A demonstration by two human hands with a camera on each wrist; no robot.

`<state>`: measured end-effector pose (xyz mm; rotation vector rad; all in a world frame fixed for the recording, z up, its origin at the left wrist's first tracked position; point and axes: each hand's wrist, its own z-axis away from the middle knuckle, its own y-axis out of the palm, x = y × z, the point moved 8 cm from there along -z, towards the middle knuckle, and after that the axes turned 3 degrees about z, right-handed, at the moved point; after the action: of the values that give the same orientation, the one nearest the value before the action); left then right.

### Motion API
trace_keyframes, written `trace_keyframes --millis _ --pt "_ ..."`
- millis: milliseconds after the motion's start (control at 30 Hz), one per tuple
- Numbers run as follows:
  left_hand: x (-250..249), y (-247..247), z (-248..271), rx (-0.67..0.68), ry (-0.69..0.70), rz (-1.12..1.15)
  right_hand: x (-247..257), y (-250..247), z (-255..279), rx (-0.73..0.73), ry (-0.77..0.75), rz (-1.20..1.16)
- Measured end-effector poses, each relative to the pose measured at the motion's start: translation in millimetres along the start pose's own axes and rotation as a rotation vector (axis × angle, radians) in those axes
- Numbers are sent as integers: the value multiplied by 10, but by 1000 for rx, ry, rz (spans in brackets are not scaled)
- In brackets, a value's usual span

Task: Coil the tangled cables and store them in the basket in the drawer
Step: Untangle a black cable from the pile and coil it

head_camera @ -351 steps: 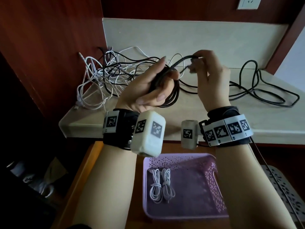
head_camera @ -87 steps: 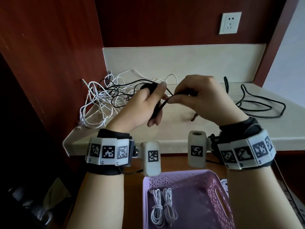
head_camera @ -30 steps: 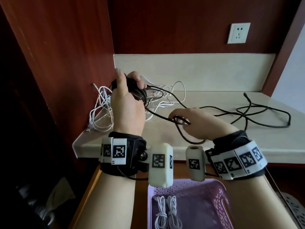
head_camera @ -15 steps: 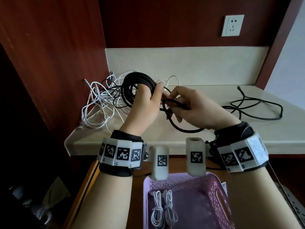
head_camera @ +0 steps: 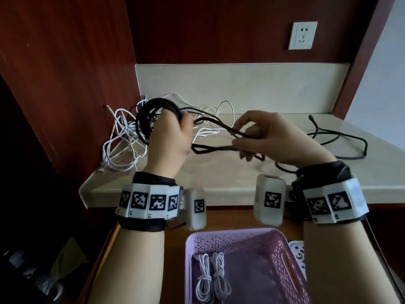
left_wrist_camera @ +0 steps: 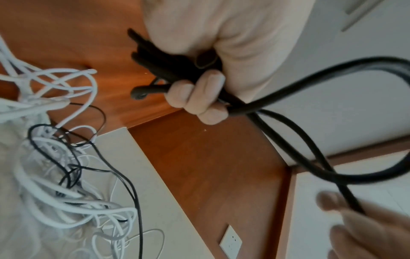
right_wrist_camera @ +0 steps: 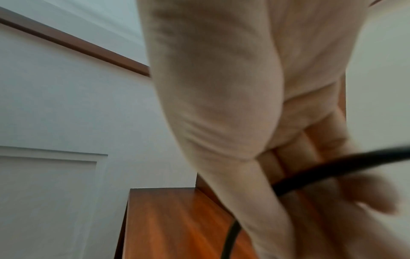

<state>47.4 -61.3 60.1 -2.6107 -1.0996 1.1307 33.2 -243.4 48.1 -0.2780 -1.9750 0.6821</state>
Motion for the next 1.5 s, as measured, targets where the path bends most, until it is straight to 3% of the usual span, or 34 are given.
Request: trace_keyframes --millis 67,167,300,367,433,533,700,800,967,1200,1367,1500 --pt "114 -109 -40 -46 -57 31 -25 -102 2 -49 -43 -45" --pt "210 -130 -78 -2 -116 62 1 -251 -21 -220 -142 -28" --pt "165 108 -3 274 -192 166 165 -468 49 -660 -379 283" --pt "65 193 73 392 -182 207 146 -473 55 -733 -400 416" --pt "10 170 89 402 -150 173 93 -462 39 -740 -403 573" --pt "5 124 63 398 -132 154 -50 -365 -42 -672 -316 783" --pt "-39 126 107 440 -209 228 -165 -127 -200 -573 -335 764" --pt "26 166 94 411 -329 510 -104 -3 -255 -471 -399 579" --pt "9 340 169 487 -535 931 33 48 -136 -522 -420 443" --pt "231 239 93 298 -600 907 -76 27 -209 -429 -263 441" --pt "343 21 12 66 -541 752 -137 191 -233 -109 -78 446" --pt "217 -39 -21 -31 -363 527 43 666 -127 342 -47 454"
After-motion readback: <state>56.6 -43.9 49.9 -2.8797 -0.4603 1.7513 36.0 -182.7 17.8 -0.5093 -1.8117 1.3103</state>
